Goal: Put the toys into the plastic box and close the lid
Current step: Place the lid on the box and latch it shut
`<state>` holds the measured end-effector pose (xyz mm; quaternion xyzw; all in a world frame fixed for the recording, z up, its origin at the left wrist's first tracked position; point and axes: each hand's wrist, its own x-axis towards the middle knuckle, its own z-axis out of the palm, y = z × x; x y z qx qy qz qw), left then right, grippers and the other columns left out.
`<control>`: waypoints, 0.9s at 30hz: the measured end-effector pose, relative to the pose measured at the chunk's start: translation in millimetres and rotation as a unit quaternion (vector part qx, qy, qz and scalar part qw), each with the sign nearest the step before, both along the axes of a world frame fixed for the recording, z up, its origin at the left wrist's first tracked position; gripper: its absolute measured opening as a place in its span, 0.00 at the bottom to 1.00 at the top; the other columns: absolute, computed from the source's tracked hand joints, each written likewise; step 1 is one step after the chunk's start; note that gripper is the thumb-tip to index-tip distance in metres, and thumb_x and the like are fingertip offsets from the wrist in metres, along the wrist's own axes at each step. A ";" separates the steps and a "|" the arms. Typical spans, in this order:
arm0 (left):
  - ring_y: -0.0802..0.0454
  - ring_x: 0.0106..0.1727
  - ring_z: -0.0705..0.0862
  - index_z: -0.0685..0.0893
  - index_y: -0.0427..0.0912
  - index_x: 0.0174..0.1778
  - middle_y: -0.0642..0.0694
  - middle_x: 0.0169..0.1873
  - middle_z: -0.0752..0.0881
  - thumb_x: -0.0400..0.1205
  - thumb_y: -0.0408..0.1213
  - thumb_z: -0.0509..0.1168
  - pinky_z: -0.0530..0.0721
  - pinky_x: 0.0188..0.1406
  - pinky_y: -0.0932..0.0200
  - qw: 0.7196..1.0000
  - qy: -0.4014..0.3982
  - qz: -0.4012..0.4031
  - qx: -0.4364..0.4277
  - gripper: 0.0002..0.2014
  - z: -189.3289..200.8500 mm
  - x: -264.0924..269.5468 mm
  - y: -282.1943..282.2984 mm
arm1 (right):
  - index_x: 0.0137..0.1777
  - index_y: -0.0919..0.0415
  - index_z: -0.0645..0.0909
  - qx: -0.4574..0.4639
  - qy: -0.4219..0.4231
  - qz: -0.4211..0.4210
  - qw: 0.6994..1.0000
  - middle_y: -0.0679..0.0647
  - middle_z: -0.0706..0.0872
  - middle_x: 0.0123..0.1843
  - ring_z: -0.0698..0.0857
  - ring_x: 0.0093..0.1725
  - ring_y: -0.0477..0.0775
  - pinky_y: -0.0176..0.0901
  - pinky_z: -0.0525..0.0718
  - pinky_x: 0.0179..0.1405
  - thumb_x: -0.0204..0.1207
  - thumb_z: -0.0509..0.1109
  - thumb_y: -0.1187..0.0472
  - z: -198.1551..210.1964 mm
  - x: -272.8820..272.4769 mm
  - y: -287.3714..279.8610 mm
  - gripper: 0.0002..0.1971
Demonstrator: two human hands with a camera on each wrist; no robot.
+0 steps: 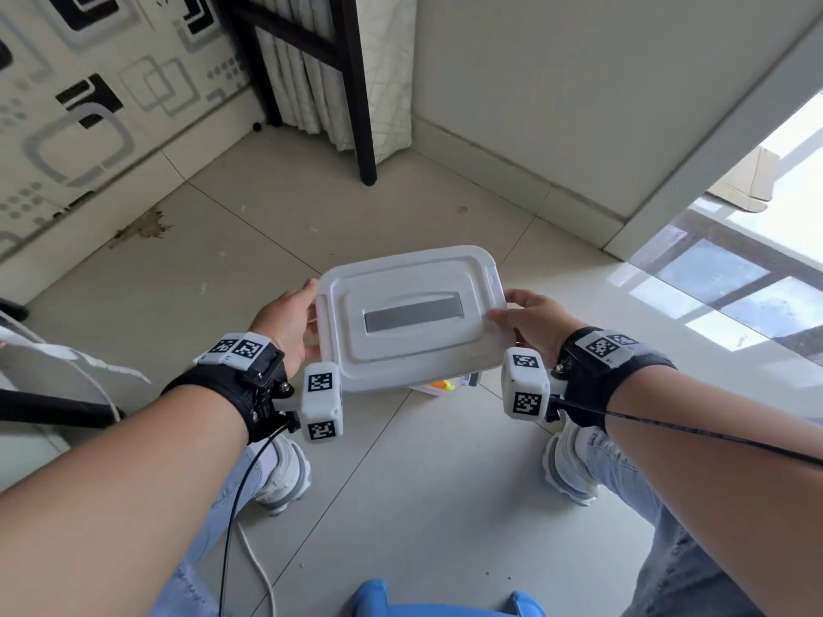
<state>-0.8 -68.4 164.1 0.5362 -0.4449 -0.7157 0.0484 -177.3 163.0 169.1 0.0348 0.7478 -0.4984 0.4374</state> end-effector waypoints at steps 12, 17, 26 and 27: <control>0.44 0.50 0.87 0.74 0.37 0.75 0.42 0.65 0.85 0.77 0.16 0.64 0.92 0.39 0.49 0.993 -0.055 -0.074 -0.067 0.30 -25.9 -9.5 1.7 | 0.72 0.58 0.67 0.037 -0.031 -0.111 0.993 0.65 0.83 0.56 0.86 0.51 0.64 0.60 0.87 0.54 0.74 0.69 0.71 -32.9 19.4 -10.9 0.28; 0.44 0.59 0.87 0.76 0.40 0.74 0.43 0.64 0.86 0.73 0.16 0.67 0.84 0.64 0.42 0.976 -0.114 -0.134 -0.129 0.32 -59.2 -8.3 -13.4 | 0.71 0.58 0.68 0.066 -0.039 -0.106 0.991 0.64 0.85 0.56 0.88 0.52 0.66 0.67 0.86 0.55 0.72 0.68 0.71 -58.2 26.0 -17.7 0.27; 0.44 0.57 0.87 0.79 0.54 0.72 0.51 0.59 0.88 0.72 0.28 0.68 0.85 0.62 0.43 0.954 -0.175 -0.170 -0.175 0.31 -106.2 -5.6 -29.7 | 0.74 0.57 0.72 0.080 -0.106 -0.086 0.987 0.58 0.82 0.51 0.82 0.59 0.60 0.54 0.82 0.60 0.77 0.59 0.75 -98.7 24.3 -16.2 0.26; 0.44 0.58 0.87 0.78 0.54 0.72 0.52 0.59 0.88 0.73 0.29 0.68 0.85 0.62 0.43 0.951 -0.177 -0.177 -0.180 0.30 -107.4 -7.9 -29.5 | 0.75 0.56 0.72 0.083 -0.110 -0.084 0.987 0.59 0.81 0.53 0.82 0.62 0.61 0.52 0.82 0.59 0.78 0.58 0.75 -102.0 23.5 -16.4 0.27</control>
